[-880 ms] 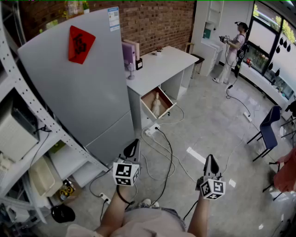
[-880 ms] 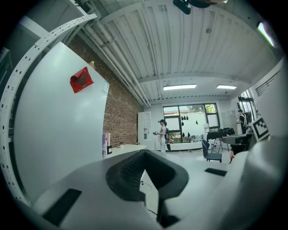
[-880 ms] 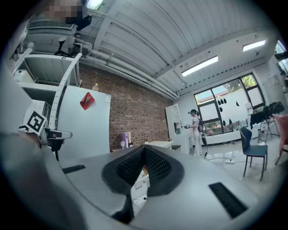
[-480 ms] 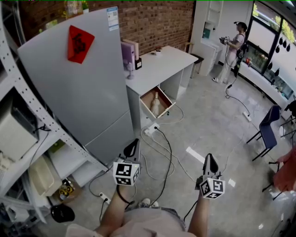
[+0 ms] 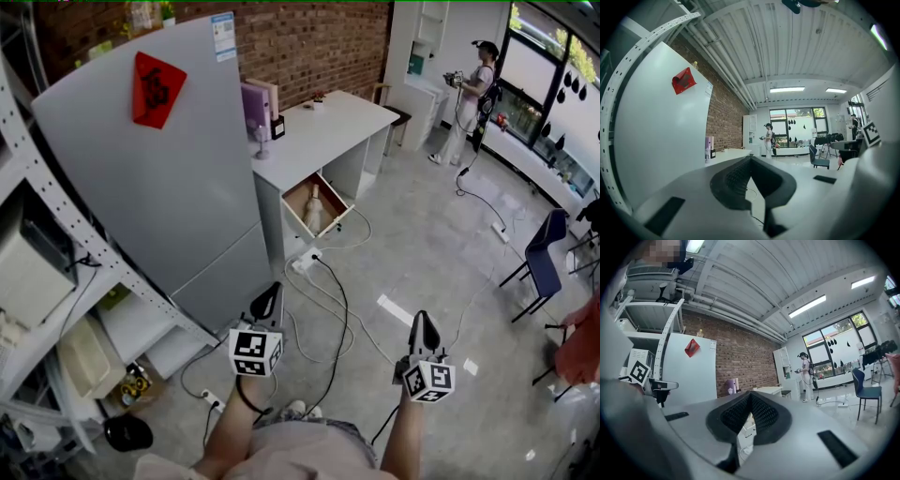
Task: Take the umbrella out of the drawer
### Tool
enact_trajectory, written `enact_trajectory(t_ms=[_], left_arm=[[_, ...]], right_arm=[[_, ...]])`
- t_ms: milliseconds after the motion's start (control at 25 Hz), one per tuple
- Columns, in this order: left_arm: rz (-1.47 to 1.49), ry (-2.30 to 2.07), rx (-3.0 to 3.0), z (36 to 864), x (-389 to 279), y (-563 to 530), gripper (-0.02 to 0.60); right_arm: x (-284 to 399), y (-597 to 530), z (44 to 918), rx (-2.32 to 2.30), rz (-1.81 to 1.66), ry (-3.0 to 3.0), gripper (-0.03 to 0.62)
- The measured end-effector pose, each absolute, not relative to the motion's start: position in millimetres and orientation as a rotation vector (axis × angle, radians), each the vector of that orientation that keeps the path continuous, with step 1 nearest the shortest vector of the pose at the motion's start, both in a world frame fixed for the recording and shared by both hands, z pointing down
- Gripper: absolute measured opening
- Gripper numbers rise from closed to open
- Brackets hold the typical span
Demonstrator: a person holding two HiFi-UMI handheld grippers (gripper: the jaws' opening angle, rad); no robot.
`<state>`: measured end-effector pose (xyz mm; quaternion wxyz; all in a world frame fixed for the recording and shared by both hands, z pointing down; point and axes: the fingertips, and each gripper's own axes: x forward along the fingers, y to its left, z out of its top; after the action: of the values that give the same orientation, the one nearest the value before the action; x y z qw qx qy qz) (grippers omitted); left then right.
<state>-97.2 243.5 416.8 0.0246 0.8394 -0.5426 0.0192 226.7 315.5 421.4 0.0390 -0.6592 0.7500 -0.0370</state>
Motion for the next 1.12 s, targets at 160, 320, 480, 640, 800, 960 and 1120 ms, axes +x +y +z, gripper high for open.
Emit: enact_trajectory(t_ms=[160,320,480,640,800,960,1120], left_arm=[[0.064,-1.681,2.593,418.5,-97.9,244.3,0.026],[0.066,-1.683,2.591,418.2,-99.7,244.2,0.026],[0.069,-1.678,2.587,420.0,-101.3,244.5,0.026],[0.071,-1.671,2.585,422.1,-100.7,246.2,0.026],[0.072,-1.673,2.577,424.5,-102.3,245.9,0.026],[0.069,-1.671,2.576,426.0,-105.8,243.8,0.026],[0.069,-1.668,2.574,426.9,-108.9,243.8,0.026]], right_arm=[[225.3,316.0,421.8,-2.004,-0.116,2.294,0.018],[221.2,315.5,420.8,-1.987,-0.101,2.308,0.018],[216.4,313.8,418.4,-1.964,-0.091,2.315,0.123],[216.1,313.0,417.8,-1.951,-0.115,2.295,0.327],[213.8,312.1,412.9,-1.941,-0.103,2.275,0.452],[210.2,311.1,407.7,-1.964,-0.056,2.261,0.536],[204.4,311.6,404.6,-1.935,-0.074,2.262,0.571]])
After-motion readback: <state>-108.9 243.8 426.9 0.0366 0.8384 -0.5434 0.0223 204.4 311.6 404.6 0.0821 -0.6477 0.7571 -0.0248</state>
